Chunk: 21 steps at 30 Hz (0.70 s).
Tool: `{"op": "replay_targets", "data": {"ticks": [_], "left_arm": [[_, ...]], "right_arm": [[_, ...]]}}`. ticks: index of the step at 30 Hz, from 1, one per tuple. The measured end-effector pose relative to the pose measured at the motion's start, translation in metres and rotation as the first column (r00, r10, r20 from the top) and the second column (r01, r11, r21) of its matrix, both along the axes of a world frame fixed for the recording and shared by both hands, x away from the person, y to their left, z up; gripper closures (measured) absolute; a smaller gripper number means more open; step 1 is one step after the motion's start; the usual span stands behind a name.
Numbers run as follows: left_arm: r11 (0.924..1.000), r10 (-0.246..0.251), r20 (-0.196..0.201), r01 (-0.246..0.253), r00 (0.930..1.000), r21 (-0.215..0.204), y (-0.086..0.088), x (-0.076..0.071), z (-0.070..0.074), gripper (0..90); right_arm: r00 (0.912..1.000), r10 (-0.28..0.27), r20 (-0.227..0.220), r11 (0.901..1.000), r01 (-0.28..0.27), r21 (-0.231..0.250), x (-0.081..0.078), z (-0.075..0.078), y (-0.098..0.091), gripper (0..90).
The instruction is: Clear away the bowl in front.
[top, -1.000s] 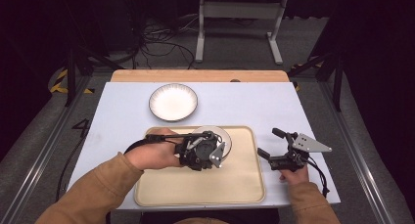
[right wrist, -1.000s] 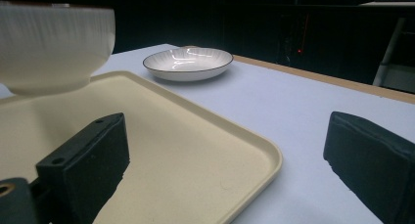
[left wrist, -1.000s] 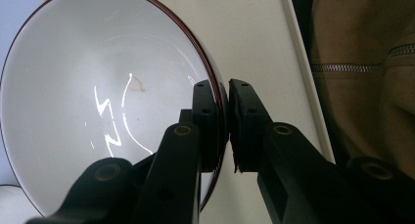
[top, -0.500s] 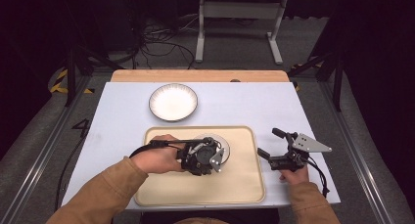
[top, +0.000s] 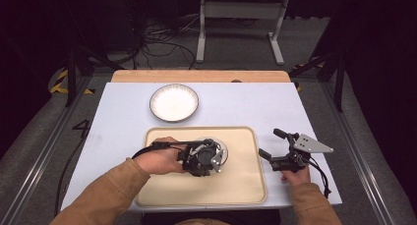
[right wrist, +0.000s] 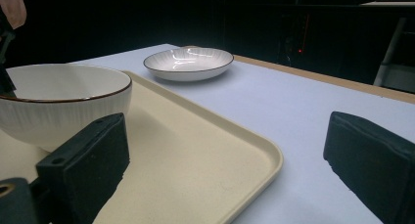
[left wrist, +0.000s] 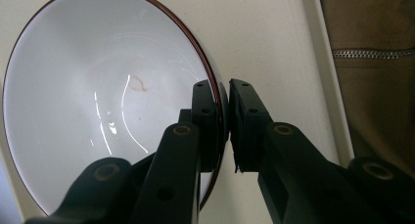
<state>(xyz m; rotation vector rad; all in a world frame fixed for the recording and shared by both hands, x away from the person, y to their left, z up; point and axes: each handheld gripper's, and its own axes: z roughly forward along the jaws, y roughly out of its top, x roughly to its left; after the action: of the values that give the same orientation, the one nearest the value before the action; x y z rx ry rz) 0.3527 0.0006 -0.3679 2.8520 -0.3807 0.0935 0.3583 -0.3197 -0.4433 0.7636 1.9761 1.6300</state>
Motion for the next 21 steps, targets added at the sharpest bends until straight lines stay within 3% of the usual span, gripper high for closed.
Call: {"op": "replay_targets", "data": {"ticks": [16, 21], "left_arm": [[0.9994, 0.007, 0.021, -0.008, 0.9998, 0.032, 0.0011, 0.0025, -0.0079, 82.2], [0.9992, 0.011, 0.008, -0.011, 0.9999, 0.038, 0.0012, 0.0022, -0.0099, 83.1]], "right_arm": [[1.0000, 0.000, -0.001, 1.0000, 0.000, 0.001, 0.0001, 0.0000, 0.0000, 3.3], [1.0000, 0.000, -0.001, 1.0000, 0.000, 0.000, 0.0000, 0.0000, 0.0000, 3.3]]}}
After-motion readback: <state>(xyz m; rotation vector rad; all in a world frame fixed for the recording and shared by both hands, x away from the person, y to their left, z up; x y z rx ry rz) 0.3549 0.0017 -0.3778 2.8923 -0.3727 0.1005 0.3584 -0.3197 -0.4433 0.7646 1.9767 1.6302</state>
